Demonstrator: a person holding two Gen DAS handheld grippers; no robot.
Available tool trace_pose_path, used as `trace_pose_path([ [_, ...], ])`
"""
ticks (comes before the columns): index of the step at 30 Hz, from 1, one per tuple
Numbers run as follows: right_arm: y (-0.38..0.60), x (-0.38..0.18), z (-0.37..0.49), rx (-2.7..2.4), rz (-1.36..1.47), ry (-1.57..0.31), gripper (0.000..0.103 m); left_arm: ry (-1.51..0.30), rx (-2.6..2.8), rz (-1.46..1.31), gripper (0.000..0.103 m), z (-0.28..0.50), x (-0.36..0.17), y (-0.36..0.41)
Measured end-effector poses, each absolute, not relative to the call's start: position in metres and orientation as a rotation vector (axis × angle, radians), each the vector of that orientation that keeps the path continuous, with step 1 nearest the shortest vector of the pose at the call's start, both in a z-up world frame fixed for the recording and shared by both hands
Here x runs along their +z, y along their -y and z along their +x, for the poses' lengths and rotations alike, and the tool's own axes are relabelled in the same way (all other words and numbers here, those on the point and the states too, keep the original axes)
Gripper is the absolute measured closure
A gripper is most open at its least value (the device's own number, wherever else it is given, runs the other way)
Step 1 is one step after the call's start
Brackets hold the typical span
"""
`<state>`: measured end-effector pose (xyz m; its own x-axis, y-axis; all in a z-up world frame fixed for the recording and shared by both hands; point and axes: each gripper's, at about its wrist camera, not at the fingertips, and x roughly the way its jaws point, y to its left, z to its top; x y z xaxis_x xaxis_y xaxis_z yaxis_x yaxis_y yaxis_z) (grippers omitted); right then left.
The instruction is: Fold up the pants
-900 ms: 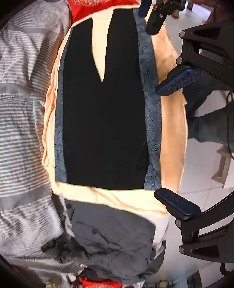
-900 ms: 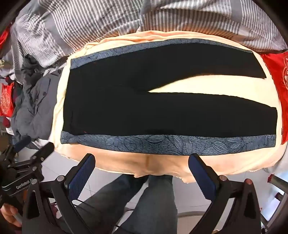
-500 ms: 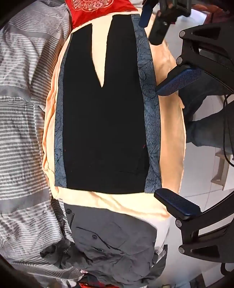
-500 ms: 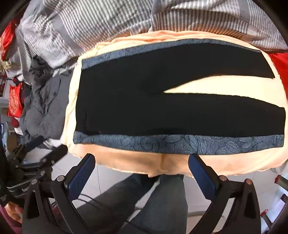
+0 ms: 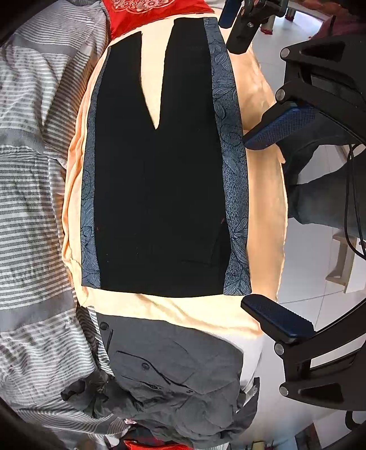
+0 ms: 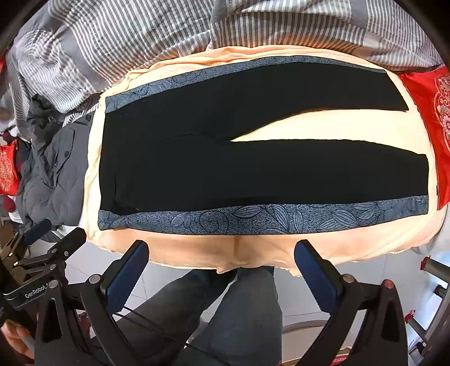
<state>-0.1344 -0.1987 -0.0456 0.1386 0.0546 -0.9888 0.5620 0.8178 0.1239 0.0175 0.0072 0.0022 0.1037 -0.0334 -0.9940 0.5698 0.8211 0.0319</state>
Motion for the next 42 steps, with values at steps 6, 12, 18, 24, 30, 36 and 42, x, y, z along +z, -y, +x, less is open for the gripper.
trace_pose_path([
  [6, 0.196, -0.045, -0.137, -0.404, 0.537, -1.4, 0.0, -1.407, -0.469, 0.463, 0.0, 0.019, 0.003, -0.008],
  [12, 0.197, -0.044, -0.138, -0.408, 0.534, -1.399, 0.0, -1.407, -0.471, 0.462, 0.0, 0.019, 0.003, -0.009],
  [18, 0.195, -0.043, -0.14, -0.412, 0.536, -1.397, 0.0, -1.404, -0.474, 0.465, 0.0, 0.016, 0.003, -0.011],
  [24, 0.191, -0.045, -0.144, -0.424, 0.543, -1.402, 0.0, -1.399, -0.468, 0.471, 0.0, 0.016, 0.002, -0.013],
  [30, 0.189, -0.039, -0.144, -0.441, 0.518, -1.381, 0.0, -1.356, -0.456, 0.475, 0.0, 0.016, 0.008, -0.015],
  [36, 0.188, -0.04, -0.146, -0.46, 0.515, -1.387, 0.0, -1.329, -0.437, 0.5, 0.0, 0.018, 0.008, -0.016],
  [42, 0.187, -0.043, -0.148, -0.479, 0.524, -1.398, 0.0, -1.328, -0.448, 0.5, 0.0, 0.02, 0.007, -0.016],
])
